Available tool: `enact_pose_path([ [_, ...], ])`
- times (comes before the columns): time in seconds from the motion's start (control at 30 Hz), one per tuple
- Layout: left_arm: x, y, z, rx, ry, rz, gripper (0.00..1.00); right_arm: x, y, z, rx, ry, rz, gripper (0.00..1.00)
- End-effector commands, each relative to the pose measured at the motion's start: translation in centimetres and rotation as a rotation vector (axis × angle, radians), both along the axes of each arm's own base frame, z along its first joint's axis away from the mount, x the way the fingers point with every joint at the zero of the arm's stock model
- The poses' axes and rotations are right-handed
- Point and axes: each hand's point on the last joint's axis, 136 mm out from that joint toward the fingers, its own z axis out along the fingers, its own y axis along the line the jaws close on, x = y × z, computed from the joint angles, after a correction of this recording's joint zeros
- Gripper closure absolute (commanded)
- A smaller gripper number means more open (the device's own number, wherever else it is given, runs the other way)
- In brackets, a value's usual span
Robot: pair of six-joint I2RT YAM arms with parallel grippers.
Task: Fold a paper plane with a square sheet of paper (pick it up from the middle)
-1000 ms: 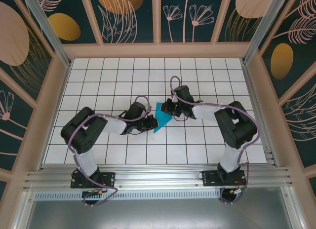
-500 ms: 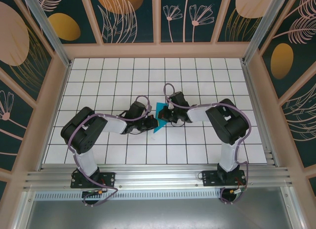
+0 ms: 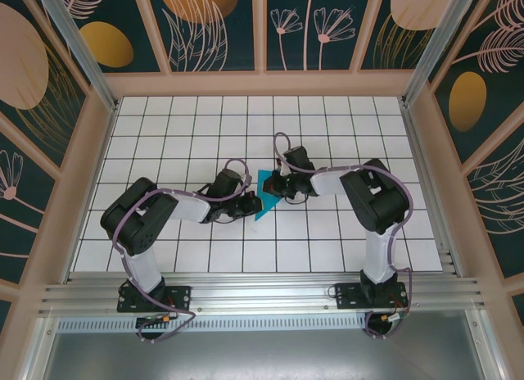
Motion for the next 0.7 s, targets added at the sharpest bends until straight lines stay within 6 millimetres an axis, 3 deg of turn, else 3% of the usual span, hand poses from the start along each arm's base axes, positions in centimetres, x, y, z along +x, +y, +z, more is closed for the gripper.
enact_pose_path([
  [0.0,-4.8,7.8,-9.0,0.384,0.195,0.064,1.0,3.7,-3.0,-1.5,-0.094,-0.057,-0.089,0.92],
  [0.67,-5.0,8.0,-9.2,0.396,0.194,0.052,1.0,9.3,-6.6,-1.9,-0.106,-0.058,-0.175,0.89],
])
